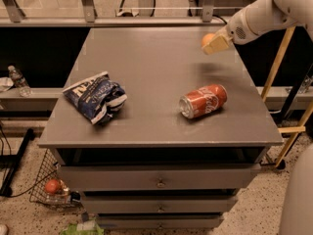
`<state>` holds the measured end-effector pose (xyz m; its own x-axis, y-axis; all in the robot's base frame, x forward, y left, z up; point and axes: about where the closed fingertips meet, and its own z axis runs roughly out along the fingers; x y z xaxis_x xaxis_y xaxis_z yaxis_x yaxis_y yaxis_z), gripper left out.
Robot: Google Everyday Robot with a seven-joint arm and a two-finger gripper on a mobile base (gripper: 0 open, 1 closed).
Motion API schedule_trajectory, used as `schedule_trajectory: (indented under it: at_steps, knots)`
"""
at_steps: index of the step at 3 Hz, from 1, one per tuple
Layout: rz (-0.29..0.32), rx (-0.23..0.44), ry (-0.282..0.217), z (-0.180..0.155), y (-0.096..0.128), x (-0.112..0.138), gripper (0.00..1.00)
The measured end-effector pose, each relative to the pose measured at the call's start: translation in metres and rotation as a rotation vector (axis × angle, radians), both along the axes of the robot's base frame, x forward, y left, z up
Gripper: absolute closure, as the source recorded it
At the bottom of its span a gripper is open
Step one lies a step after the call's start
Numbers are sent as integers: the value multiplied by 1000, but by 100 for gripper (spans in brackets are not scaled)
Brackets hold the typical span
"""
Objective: Move orange near coke can
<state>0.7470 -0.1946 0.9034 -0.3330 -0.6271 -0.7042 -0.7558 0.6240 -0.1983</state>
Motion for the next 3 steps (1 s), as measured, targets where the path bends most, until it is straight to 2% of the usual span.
schedule_trajectory:
  at_steps: [1, 2, 3]
  knots:
    - [109, -115, 34, 6, -20, -20, 100]
    - [157, -138, 105, -4, -22, -39, 100]
    - [212, -185, 73, -3, -13, -35, 100]
